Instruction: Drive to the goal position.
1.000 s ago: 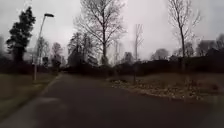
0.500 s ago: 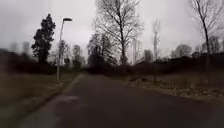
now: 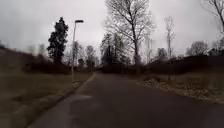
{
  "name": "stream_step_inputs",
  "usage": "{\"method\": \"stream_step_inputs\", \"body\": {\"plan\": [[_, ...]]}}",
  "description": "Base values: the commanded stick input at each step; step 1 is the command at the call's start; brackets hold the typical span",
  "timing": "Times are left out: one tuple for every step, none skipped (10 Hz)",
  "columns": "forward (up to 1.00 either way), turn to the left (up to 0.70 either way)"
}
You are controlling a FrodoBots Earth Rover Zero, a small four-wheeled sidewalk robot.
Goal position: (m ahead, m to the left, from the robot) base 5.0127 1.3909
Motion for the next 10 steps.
{"method": "stream_step_inputs", "body": {"plan": [[0.0,0.0],[0.0,0.0],[0.0,0.0],[0.07,0.0],[0.31,0.0],[0.45,0.0],[0.45,0.0],[0.45,0.0],[0.45,0.0],[0.45,0.0]]}}
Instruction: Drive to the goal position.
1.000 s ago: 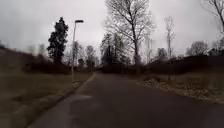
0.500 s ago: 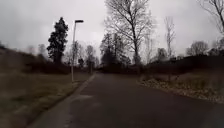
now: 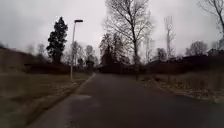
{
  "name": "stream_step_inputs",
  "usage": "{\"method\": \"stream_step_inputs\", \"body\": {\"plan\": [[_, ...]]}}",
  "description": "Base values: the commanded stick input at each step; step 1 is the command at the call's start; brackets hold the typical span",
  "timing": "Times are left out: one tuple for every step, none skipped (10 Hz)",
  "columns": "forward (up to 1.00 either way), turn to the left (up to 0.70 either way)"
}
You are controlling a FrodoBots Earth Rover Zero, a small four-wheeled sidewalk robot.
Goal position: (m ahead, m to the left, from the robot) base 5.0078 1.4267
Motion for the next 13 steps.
{"method": "stream_step_inputs", "body": {"plan": [[0.45,0.0],[0.45,0.0],[0.45,0.0],[0.45,0.0],[0.45,0.0],[0.45,0.0],[0.45,0.0],[0.45,0.0],[0.45,0.0],[0.45,0.0],[0.45,0.0],[0.45,0.0],[0.45,0.22]]}}
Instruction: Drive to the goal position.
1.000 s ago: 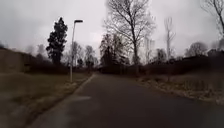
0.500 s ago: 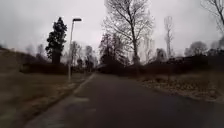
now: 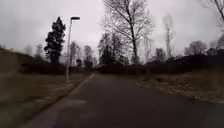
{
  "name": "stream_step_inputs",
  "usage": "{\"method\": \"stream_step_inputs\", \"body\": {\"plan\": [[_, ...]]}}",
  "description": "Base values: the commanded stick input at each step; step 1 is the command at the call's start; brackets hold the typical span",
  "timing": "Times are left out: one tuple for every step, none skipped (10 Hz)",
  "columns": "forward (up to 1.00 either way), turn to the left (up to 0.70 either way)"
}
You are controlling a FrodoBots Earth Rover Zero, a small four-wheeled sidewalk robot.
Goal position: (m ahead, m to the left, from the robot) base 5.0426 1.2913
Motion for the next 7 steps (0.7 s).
{"method": "stream_step_inputs", "body": {"plan": [[0.45,0.27],[0.45,0.27],[0.45,0.24],[0.45,0.05],[0.45,0.0],[0.45,0.0],[0.45,0.0]]}}
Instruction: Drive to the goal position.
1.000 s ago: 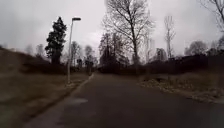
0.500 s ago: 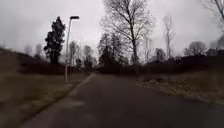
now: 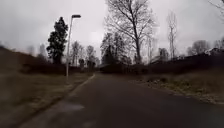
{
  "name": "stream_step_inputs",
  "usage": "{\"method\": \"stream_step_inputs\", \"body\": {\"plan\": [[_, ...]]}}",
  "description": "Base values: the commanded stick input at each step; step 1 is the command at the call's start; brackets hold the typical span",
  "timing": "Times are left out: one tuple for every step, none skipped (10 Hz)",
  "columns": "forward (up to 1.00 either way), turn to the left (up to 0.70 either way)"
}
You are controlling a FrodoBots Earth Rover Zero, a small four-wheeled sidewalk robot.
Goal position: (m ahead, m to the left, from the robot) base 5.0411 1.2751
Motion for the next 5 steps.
{"method": "stream_step_inputs", "body": {"plan": [[0.45,0.0],[0.45,0.0],[0.45,0.0],[0.45,0.0],[0.45,0.0]]}}
